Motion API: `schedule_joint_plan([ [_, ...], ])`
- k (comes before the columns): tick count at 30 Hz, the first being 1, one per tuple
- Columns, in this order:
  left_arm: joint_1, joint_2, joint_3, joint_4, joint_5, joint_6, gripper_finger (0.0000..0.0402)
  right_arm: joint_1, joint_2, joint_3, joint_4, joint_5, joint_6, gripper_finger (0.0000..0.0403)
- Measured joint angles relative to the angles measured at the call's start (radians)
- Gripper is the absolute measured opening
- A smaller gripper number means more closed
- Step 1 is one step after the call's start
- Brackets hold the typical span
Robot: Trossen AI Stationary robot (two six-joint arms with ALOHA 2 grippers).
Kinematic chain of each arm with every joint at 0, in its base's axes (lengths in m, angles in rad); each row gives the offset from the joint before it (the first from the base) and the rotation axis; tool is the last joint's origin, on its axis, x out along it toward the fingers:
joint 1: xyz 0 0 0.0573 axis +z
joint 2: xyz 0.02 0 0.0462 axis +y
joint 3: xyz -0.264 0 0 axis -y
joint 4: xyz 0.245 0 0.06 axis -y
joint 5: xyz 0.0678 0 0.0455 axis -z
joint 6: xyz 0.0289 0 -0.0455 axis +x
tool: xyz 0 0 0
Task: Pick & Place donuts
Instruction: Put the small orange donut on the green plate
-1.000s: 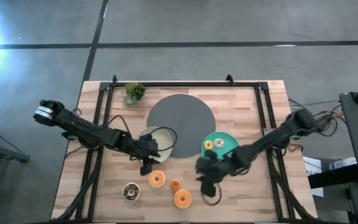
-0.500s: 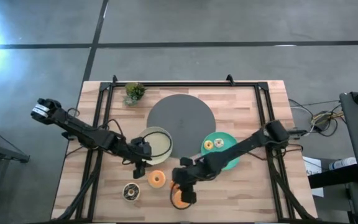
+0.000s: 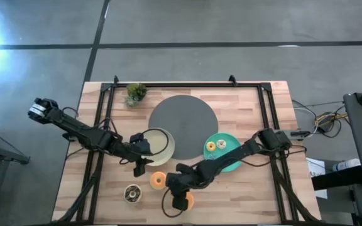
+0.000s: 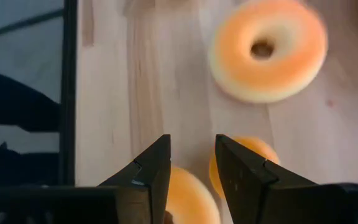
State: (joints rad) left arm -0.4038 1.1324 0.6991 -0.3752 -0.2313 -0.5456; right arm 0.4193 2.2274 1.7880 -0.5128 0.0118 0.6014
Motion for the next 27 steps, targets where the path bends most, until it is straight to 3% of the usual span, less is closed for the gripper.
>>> schedule_joint_plan([
  [6, 0.0, 0.001, 0.0, -0.002, -0.01, 0.051, 0.0123, 0.028, 0.063, 0.073, -0.146, 0.117, -0.014, 0.0122],
  [16, 0.0, 0.002, 0.0, -0.01, -0.033, 0.074, 0.0123, 0.029, 0.157, 0.191, -0.209, 0.114, -0.026, 0.0131],
  [27, 0.0, 0.002, 0.0, -0.009, -0.047, 0.101, 0.0123, 0.035, 0.162, 0.16, -0.243, 0.132, 0.03, 0.0133],
])
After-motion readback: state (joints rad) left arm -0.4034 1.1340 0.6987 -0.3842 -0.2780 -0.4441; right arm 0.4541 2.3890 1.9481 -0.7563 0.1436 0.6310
